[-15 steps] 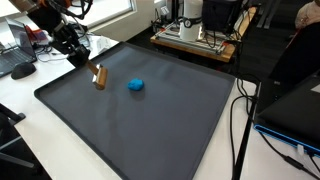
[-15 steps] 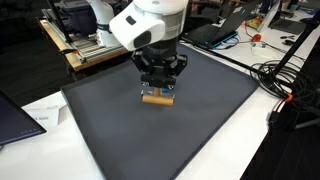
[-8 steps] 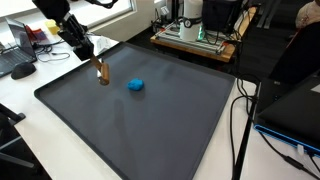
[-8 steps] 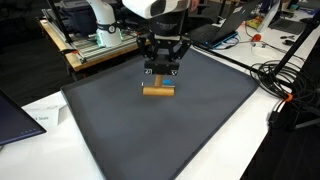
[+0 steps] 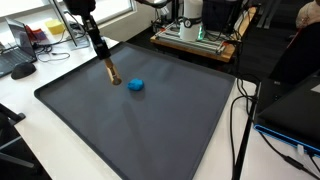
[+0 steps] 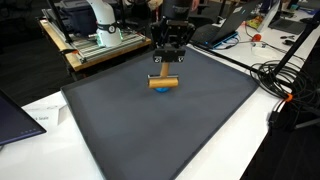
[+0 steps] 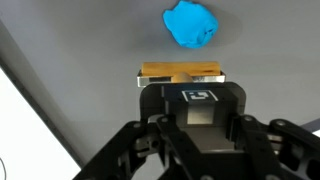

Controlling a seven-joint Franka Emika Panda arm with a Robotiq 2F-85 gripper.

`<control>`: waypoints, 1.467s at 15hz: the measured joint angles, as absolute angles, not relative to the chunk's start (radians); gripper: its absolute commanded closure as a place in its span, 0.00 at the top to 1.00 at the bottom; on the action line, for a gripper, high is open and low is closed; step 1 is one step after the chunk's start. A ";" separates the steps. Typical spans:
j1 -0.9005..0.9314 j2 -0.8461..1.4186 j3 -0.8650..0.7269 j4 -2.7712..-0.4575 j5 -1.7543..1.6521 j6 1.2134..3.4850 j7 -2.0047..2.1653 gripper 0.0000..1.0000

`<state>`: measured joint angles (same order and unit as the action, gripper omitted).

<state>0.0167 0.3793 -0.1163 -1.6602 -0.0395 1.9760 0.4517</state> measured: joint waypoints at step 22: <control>0.095 0.076 0.053 -2.172 -0.296 2.456 0.095 0.47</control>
